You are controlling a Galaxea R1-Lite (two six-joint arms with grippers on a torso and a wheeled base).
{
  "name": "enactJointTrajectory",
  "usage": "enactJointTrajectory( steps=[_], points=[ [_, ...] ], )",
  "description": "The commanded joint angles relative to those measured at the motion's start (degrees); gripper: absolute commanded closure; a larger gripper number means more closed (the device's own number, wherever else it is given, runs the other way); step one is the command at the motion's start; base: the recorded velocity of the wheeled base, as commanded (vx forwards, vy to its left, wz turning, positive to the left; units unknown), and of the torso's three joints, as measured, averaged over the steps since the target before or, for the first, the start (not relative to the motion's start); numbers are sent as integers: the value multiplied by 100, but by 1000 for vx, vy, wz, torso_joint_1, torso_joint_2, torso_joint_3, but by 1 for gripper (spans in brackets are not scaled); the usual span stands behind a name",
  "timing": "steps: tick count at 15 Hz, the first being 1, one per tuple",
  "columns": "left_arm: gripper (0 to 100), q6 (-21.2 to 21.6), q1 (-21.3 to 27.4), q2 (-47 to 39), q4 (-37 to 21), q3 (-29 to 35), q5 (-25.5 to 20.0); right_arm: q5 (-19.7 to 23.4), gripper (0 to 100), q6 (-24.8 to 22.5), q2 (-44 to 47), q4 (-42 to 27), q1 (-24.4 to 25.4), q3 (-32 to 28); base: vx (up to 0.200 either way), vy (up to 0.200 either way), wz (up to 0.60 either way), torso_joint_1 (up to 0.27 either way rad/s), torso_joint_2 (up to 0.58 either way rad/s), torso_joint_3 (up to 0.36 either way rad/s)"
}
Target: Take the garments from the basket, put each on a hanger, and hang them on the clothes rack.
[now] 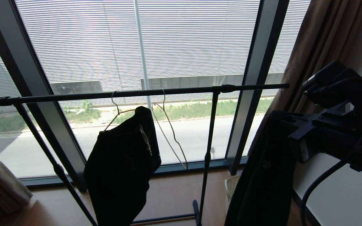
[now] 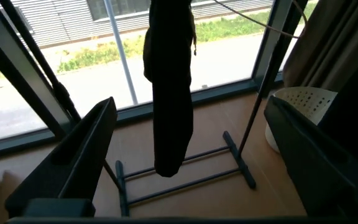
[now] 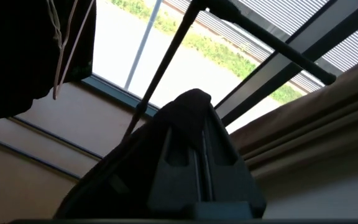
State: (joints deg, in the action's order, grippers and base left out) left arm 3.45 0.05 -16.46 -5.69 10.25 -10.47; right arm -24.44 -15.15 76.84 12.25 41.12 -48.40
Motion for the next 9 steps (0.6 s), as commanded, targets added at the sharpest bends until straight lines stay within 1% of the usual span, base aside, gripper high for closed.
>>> enactJointTrajectory(
  steps=[1, 2, 3, 4, 5, 6, 7, 8, 9],
  points=[
    [0, -152, 514, -1975, 42, 838, -175, -17, 100, 258, 253, 14, -7, -56, 0, 0, 0, 0, 0, 0],
    [0, -213, 725, -2186, 86, 917, -175, -8, 100, 294, 270, 32, 1, -56, 0, 0, 0, 0, 0, 0],
    [0, -556, 1217, -2714, 306, 1084, -148, 18, 100, 338, 393, 84, 1, -100, 0, 0, 0, 0, 0, 0],
    [0, -793, 1551, -3109, 552, 1172, -87, -8, 100, 390, 516, 260, 1, -109, 0, 0, 0, 0, 0, 0],
    [0, -1092, 1894, -3566, 956, 1207, 80, -52, 100, 408, 666, 585, 1, -91, 0, 0, 0, 0, 0, 0],
    [0, -1285, 2157, -3883, 1255, 1216, 177, -96, 100, 408, 754, 744, 1, -91, 0, 0, 0, 0, 0, 0],
    [0, -1567, 2570, -4278, 1677, 1216, 335, -140, 100, 408, 850, 867, 1, -117, 0, 0, 0, 0, 0, 0],
    [0, -1901, 3071, -4867, 2178, 1269, 485, -122, 100, 425, 973, 955, 1, -144, 0, 0, 0, 0, 0, 0],
    [0, -2006, 3282, -5271, 2397, 1374, 546, -131, 100, 434, 1035, 1042, 1, -179, 0, 0, 0, 0, 0, 0]
  ],
)
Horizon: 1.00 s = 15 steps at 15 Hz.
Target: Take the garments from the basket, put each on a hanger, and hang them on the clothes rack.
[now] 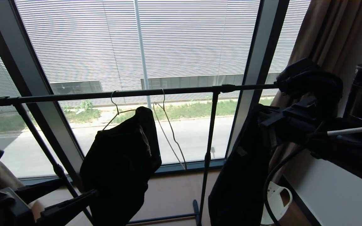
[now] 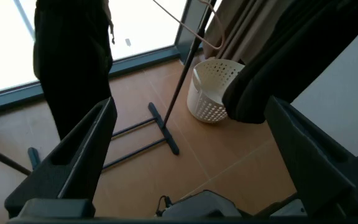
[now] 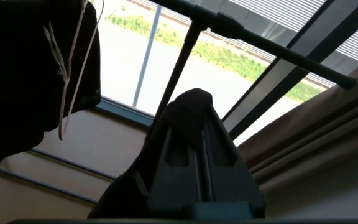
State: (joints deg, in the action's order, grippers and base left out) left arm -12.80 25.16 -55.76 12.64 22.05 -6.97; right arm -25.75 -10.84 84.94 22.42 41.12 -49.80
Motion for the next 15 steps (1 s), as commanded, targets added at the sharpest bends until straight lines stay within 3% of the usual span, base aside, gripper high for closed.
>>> enactJointTrajectory(
  steps=[1, 8, 15],
  points=[
    [0, -469, 956, -1745, 687, 370, 205, -9, 100, 3, 268, 114, 1, -47, 0, 0, 0, 0, 0, 0],
    [0, -1339, 2160, -3617, 740, 2154, 706, -71, 100, 117, 383, 105, 617, -338, 0, 0, 0, 0, 0, 0],
    [0, -1339, 2274, -4514, 731, 2954, 715, -106, 100, 152, 409, 105, 845, -302, 0, 0, 0, 0, 0, 0]
  ],
)
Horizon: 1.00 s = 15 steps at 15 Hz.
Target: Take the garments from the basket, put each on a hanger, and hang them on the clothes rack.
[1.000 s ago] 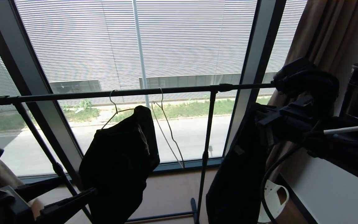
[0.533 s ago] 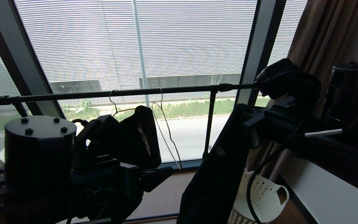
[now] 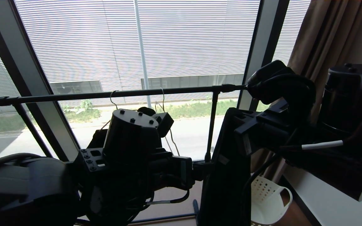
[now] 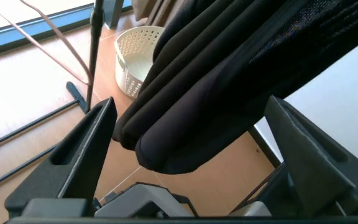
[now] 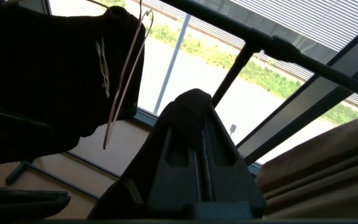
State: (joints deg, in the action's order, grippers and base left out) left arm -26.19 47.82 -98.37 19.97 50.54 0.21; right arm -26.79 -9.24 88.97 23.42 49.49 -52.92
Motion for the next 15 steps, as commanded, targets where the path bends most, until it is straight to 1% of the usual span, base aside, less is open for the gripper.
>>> enactJointTrajectory(
  steps=[1, 4, 6, 8, 11, 14, 15],
  points=[
    [0, -9, 16, -394, 7, 184, -3, -1, 100, 10, 7, 5, 8, 18, 0, 0, 0, 0, 0, 0],
    [0, -9, 16, -473, 7, 228, -3, -1, 100, 10, -29, 5, 8, 45, 0, 0, 0, 0, 0, 0],
    [0, -71, 16, -394, 7, 105, 32, -1, 100, 28, -2, 14, 16, 27, 0, 0, 0, 0, 0, 0],
    [0, -62, 16, -280, 7, 26, 50, -1, 100, 45, 33, 14, 148, -25, 0, 0, 0, 0, 0, 0],
    [0, -62, 8, -429, 7, 202, 58, 8, 100, 98, 68, 22, 236, -17, 0, 0, 0, 0, 0, 0],
    [0, -45, -133, -992, -2, 764, 85, 16, 100, 168, -134, 22, 254, 124, 0, 0, 0, 0, 0, 0],
    [0, -45, -151, -1159, -19, 940, 181, 25, 100, 168, -213, 22, 263, 150, 0, 0, 0, 0, 0, 0]
  ],
)
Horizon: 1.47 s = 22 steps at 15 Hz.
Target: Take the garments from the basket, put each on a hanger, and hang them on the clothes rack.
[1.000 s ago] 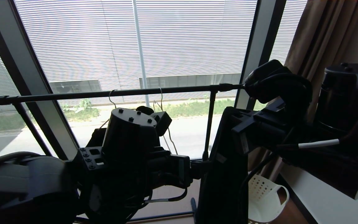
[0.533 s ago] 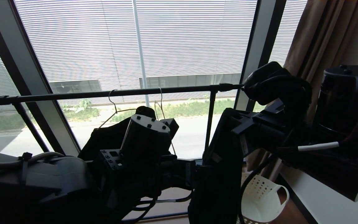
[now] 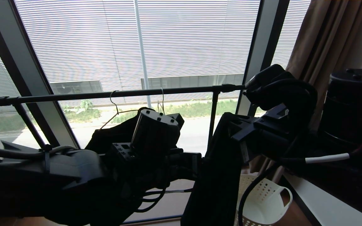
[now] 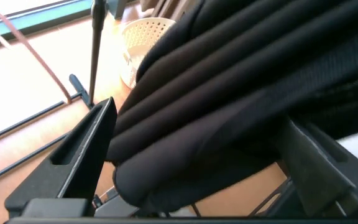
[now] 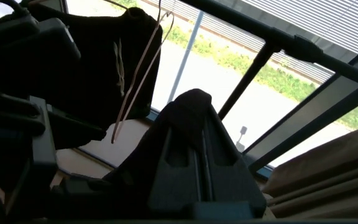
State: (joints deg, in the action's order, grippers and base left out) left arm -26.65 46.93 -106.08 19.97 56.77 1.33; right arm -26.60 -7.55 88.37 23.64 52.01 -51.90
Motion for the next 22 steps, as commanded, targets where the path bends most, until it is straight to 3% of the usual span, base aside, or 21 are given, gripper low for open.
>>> enactJointTrajectory(
  steps=[1, 6, 12, 22],
  points=[
    [0, 11, -70, -563, -46, 493, 184, 6, 100, -1, -197, 1, 29, 57, 0, 0, 0, 0, 0, 0],
    [0, 274, -158, -1152, -63, 616, 465, 6, 100, -1, -356, 9, 55, 39, 0, 0, 0, 0, 0, 0],
    [0, 301, -158, -1310, -54, 370, 588, -3, 100, -1, -566, 159, -120, 57, 0, 0, 0, 0, 0, 0],
    [0, 309, 176, 782, -63, -1195, 658, 94, 100, 95, -523, 167, -920, 39, 0, 0, 0, 0, 0, 0]
  ],
)
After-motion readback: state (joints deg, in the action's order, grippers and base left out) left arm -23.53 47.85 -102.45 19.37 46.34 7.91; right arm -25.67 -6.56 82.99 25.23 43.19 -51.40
